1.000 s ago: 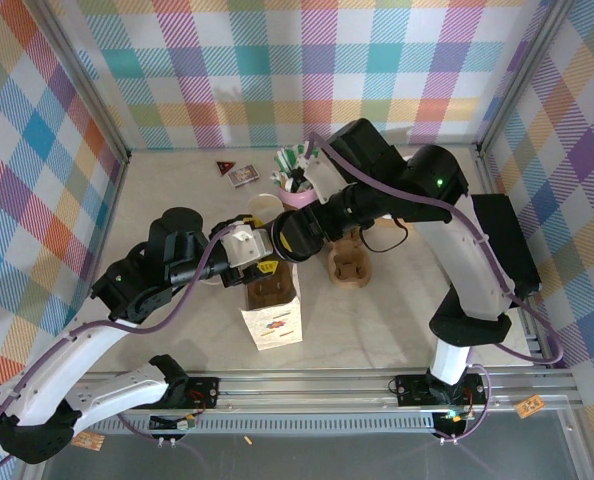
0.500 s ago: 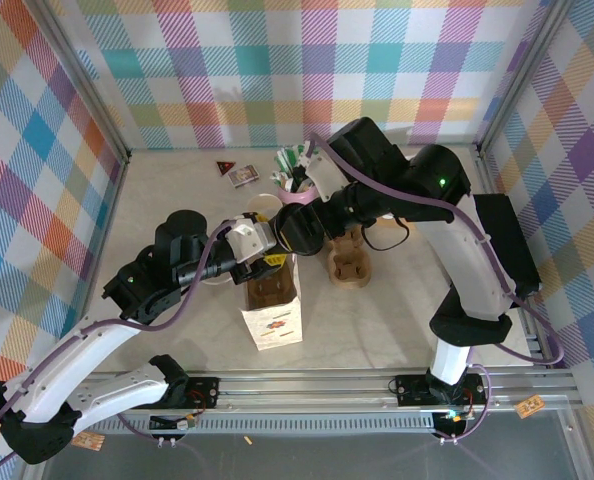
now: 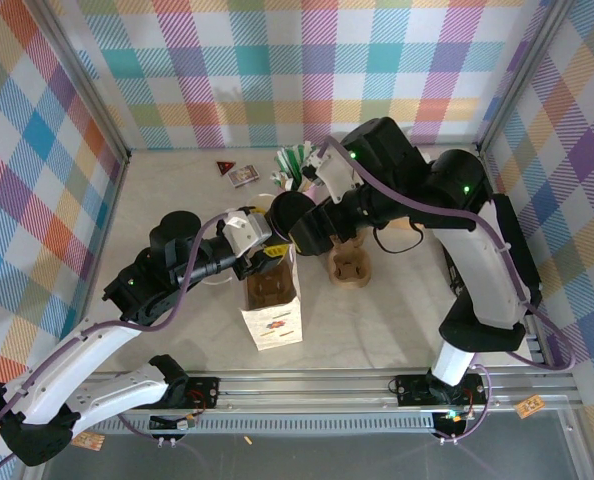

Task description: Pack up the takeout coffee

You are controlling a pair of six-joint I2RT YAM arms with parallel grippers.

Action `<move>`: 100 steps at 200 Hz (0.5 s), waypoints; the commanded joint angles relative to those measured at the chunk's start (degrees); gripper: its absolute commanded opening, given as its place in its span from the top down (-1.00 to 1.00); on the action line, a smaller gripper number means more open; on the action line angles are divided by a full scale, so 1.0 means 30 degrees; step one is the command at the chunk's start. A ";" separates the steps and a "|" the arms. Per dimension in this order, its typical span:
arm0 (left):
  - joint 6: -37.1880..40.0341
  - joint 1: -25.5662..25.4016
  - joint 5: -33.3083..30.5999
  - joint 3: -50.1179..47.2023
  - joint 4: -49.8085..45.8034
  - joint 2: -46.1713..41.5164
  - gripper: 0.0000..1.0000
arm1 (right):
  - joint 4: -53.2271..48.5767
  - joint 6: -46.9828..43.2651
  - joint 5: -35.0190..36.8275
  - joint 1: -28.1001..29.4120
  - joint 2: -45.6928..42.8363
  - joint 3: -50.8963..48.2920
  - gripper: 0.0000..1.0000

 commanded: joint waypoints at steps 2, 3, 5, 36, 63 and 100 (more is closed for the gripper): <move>-0.0310 -0.0022 0.0145 -0.0109 0.1335 -0.0200 0.10 | 0.0350 -0.0438 -0.0466 0.0102 -0.0048 -0.0200 -0.59; -0.0302 -0.0010 0.0162 -0.0109 0.1351 -0.0206 0.10 | 0.0368 -0.0430 -0.0475 0.0100 -0.0059 -0.0193 -0.59; -0.0267 -0.0001 0.0190 -0.0109 0.1363 -0.0204 0.10 | 0.0396 -0.0438 -0.0482 0.0099 -0.0046 -0.0196 -0.59; -0.0147 0.0000 0.0544 -0.0324 0.1813 -0.0075 0.10 | 0.1130 -0.0192 -0.0252 0.0100 -0.0038 -0.0189 -0.59; -0.0329 0.0001 0.0805 -0.0677 0.2433 -0.0062 0.10 | 0.1524 0.0076 -0.0104 0.0106 -0.0018 -0.0203 -0.59; -0.0459 -0.0004 0.0765 -0.1016 0.2930 -0.0296 0.11 | 0.1453 0.0310 0.0397 0.0106 0.0113 -0.0187 -0.59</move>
